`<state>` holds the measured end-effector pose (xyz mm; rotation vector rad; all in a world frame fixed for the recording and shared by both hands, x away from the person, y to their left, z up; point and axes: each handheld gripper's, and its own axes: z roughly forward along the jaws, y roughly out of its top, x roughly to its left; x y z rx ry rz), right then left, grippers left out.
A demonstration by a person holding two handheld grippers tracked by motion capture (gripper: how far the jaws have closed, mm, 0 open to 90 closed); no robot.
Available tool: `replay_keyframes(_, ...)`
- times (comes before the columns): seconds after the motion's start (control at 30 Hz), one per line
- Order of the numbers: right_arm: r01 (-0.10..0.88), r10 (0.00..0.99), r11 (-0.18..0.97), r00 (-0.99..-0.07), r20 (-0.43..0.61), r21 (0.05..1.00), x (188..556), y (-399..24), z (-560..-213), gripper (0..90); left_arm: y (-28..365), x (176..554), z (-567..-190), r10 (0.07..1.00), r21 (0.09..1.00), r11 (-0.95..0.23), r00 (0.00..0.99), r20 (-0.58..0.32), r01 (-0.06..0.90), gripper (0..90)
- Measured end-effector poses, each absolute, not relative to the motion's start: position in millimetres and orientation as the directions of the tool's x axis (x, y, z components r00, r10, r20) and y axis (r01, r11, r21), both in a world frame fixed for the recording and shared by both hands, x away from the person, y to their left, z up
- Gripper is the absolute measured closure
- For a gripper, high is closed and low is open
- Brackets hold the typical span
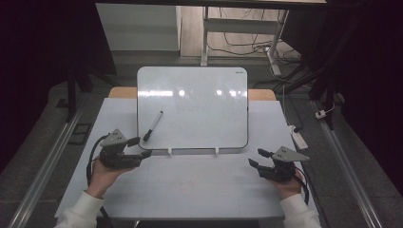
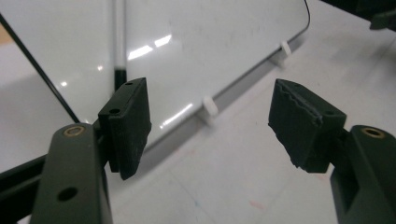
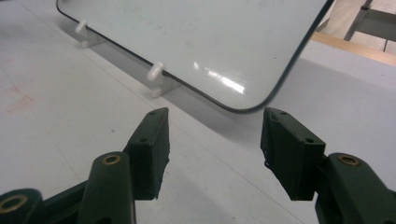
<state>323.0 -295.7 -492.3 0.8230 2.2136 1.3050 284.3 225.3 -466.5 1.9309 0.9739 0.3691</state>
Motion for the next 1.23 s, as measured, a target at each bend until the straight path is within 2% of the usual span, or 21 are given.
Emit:
replay_keyframes(0.43,0.282,0.697,0.432,-0.708,-0.118,0.857,327,-314,-505,40.6,235,264,-506,0.779,0.799,-0.291,0.615,-0.122,0.526,28.4)
replay_keyframes(1.23,0.295,0.685,0.435,-0.721,-0.100,0.850,329,-314,-510,40.5,239,263,-509,0.797,0.805,-0.286,0.595,-0.101,0.520,28.4)
